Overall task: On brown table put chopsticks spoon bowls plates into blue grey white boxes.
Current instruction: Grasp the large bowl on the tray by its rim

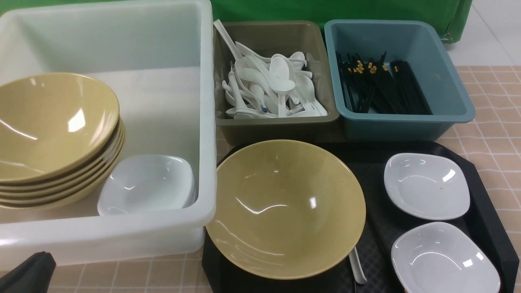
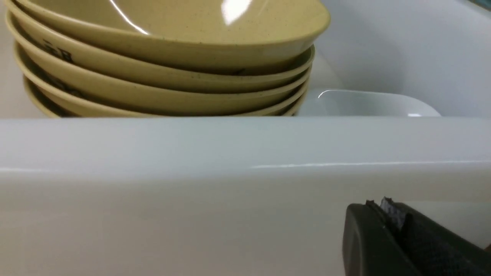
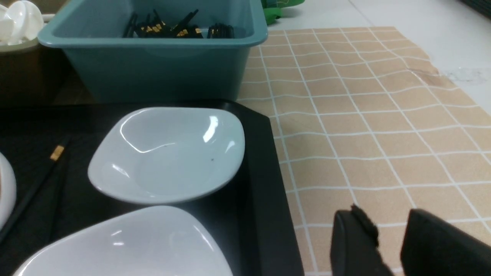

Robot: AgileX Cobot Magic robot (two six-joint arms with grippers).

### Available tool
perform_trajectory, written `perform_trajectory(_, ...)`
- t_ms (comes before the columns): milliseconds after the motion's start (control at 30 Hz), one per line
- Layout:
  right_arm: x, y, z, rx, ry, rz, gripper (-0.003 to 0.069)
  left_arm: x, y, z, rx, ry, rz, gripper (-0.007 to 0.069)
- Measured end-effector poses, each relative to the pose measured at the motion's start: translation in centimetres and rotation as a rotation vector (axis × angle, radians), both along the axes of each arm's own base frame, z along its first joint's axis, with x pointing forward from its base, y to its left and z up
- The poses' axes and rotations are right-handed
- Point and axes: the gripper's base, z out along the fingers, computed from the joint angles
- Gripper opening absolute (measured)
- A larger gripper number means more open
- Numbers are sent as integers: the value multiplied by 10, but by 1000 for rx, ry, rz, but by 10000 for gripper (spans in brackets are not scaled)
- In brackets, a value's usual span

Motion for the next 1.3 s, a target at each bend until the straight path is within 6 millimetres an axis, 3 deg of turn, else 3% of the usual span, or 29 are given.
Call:
perform_trajectory(167,2,0,11,-23,-138,-1,237,2,2,17,-9,-184,23,1)
perform_trajectory(300,1,0,42,-37,-478,-3,237,-1,5,42,-22,-464,57,1)
perform_trajectory(500,-16,2,76,90,-917,37,237,-16,10,72,-53,-833,100,1)
perform_trajectory(700,-22,2,85,269,-1039,98,232,-29,13,92,-198,-1035,91,1)
perform_trajectory(800,-23,2,96,268,-1024,94,201,-37,13,124,-235,-1067,69,1)
perform_trajectory(900,-29,3,135,187,-1004,72,96,-44,11,186,-229,-1033,48,1)
perform_trajectory(933,-30,3,140,174,-1008,70,89,-44,11,189,-227,-1038,49,1)
perform_trajectory(967,-29,3,154,132,-960,52,52,-38,10,206,-199,-984,51,1)
perform_trajectory(1033,-23,3,166,78,-834,26,38,-23,8,220,-170,-908,54,1)
perform_trajectory(1100,-13,1,176,32,-654,6,37,5,6,225,-160,-775,49,1)
perform_trajectory(1133,-11,1,176,32,-609,4,37,7,6,225,-163,-754,45,1)
perform_trajectory(1167,2,0,170,30,-403,-5,37,33,2,222,-172,-583,26,1)
perform_trajectory(1200,6,-1,166,36,-314,-7,37,47,-1,218,-183,-469,8,1)
perform_trajectory(1267,17,-2,147,47,-68,-7,37,69,-9,209,-185,-250,-39,1)
perform_trajectory(1300,19,-2,145,45,-37,-3,37,71,-10,208,-181,-227,-40,1)
